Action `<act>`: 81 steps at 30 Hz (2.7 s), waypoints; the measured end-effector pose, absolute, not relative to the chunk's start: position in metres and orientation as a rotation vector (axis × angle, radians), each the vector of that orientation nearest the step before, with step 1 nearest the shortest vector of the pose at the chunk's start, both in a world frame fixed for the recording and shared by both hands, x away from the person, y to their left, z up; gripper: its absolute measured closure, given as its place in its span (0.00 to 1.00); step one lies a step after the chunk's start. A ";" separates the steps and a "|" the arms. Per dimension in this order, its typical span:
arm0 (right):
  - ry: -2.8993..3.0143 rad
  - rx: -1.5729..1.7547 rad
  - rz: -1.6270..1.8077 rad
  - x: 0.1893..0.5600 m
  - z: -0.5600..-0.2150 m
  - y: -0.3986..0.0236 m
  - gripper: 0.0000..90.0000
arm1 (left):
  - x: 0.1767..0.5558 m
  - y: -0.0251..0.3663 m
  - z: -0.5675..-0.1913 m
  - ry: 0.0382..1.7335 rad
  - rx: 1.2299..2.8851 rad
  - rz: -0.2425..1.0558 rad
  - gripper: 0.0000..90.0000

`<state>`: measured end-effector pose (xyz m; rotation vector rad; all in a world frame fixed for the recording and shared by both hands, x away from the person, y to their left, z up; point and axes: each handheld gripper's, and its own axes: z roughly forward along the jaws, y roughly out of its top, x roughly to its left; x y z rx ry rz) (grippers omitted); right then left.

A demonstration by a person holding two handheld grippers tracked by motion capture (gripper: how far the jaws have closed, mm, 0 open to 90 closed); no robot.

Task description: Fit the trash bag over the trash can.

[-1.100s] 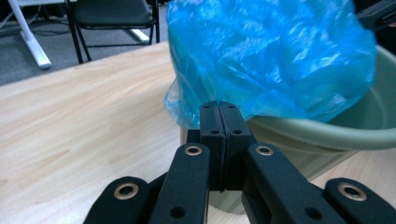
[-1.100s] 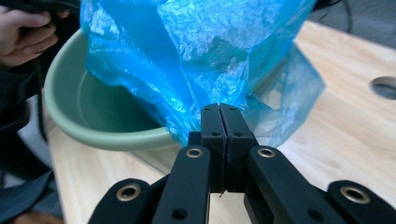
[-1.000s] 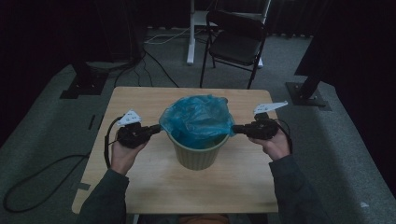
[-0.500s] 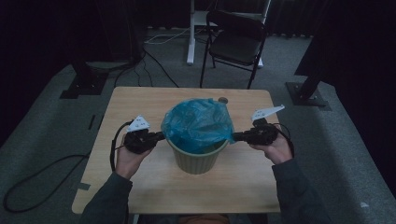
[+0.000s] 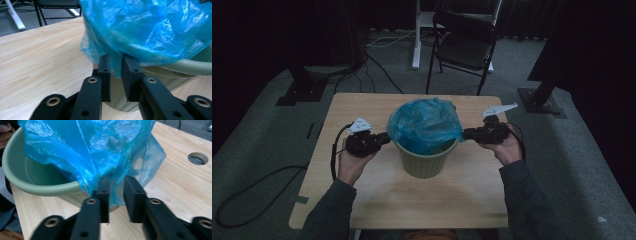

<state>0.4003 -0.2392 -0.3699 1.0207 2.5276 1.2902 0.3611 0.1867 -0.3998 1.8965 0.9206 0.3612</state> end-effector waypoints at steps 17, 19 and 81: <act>2.429 1.073 1.331 0.417 -0.349 -0.234 0.70 | 0.371 0.203 -0.366 0.961 1.822 0.452 0.70; 2.420 1.083 1.334 0.419 -0.349 -0.233 0.70 | 0.371 0.203 -0.366 0.961 1.822 0.452 0.70; 2.347 1.267 1.409 0.471 -0.346 -0.206 1.00 | 0.415 0.154 -0.349 0.931 1.850 0.470 0.98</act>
